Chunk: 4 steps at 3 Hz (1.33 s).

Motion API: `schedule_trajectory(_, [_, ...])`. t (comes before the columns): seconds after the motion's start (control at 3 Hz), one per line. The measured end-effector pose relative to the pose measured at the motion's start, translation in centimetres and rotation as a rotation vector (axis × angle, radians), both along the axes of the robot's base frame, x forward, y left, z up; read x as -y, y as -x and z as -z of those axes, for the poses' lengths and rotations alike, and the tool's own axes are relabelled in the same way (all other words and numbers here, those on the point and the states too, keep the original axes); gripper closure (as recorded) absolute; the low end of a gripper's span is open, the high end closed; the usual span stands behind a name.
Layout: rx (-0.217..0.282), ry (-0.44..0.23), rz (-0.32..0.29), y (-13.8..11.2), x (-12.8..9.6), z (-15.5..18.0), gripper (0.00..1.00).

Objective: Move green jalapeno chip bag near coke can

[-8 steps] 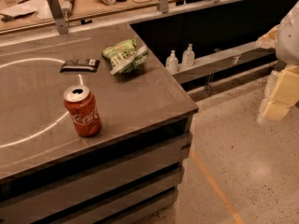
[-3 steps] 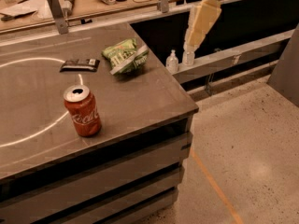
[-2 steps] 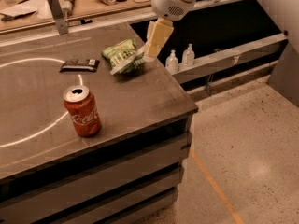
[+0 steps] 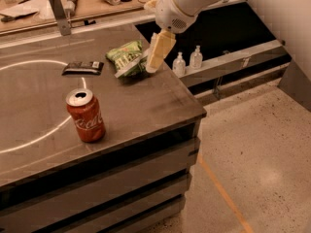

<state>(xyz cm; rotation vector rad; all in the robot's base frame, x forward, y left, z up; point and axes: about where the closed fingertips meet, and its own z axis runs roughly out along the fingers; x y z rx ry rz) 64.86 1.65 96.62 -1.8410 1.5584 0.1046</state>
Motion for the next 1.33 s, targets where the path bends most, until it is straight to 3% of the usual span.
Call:
schedule_trajectory(0.67, [-0.089,-0.024,-0.024,-2.3,-2.5,6.6,0.00])
schedule_trajectory(1.33, [-0.104,-0.042,-0.013,-4.5,-4.6,10.5,0.40])
